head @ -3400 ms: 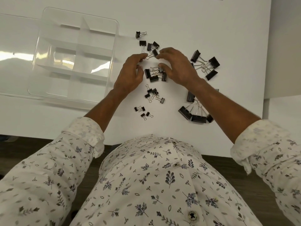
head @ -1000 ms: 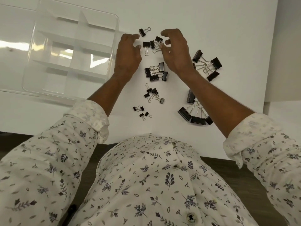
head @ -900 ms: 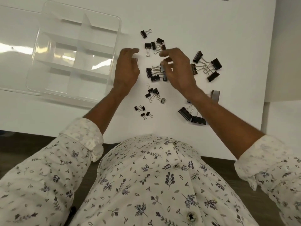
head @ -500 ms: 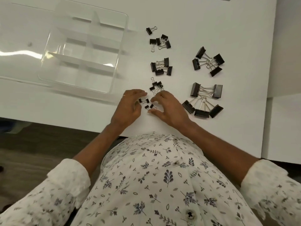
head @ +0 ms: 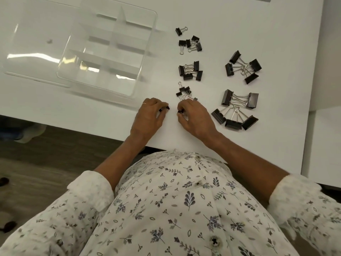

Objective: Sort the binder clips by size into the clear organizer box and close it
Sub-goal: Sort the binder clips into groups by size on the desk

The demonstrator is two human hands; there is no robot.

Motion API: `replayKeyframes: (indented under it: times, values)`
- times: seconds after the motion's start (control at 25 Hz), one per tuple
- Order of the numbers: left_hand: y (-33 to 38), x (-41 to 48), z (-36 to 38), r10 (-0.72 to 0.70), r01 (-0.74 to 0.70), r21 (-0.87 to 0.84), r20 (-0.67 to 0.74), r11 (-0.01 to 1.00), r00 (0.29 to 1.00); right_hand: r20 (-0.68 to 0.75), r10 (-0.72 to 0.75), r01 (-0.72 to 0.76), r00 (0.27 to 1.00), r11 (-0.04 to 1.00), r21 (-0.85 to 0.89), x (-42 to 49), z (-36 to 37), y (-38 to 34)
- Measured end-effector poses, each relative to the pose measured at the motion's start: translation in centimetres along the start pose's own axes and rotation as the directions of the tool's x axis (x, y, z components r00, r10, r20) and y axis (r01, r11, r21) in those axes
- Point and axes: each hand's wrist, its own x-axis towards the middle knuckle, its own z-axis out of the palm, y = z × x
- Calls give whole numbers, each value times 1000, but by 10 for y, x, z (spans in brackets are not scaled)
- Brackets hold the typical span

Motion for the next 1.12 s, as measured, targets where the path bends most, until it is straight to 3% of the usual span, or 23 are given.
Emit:
replayKeyframes:
  times: [0.2, 0.28, 0.36, 0.44, 0.52, 0.6, 0.8, 1.12]
  values:
    - [1, 0, 0, 22, -22, 56, -14, 998, 1000, -46, 35, -32, 998, 997, 73, 2, -11, 0]
    - [-1, 1, 0, 42, -40, 78, -23, 996, 999, -108, 153, -121, 982, 960, 253, 4, -18, -3]
    - [-3, 4, 0, 81, -78, 99, -28, 992, 996, -120, 306, -215, 945, 852, 477, 7, -26, -5]
    - [-6, 8, 1, 124, -121, 121, -20, 985, 992, -103, 403, -275, 910, 769, 577, 6, -32, -3]
    - [-7, 9, -1, 141, -138, 149, -11, 979, 990, -69, 452, -337, 890, 751, 568, 2, -35, 3]
    - [-5, 7, -2, 143, -142, 169, 8, 975, 990, -42, 435, -365, 899, 800, 477, -3, -33, 8]
    - [-4, 6, -3, 139, -141, 150, 24, 978, 990, -19, 257, -249, 966, 951, 184, -6, -11, 2]
    - [-8, 3, -5, 64, -61, 63, -48, 996, 997, -27, 245, -238, 969, 959, 156, -7, -7, 5]
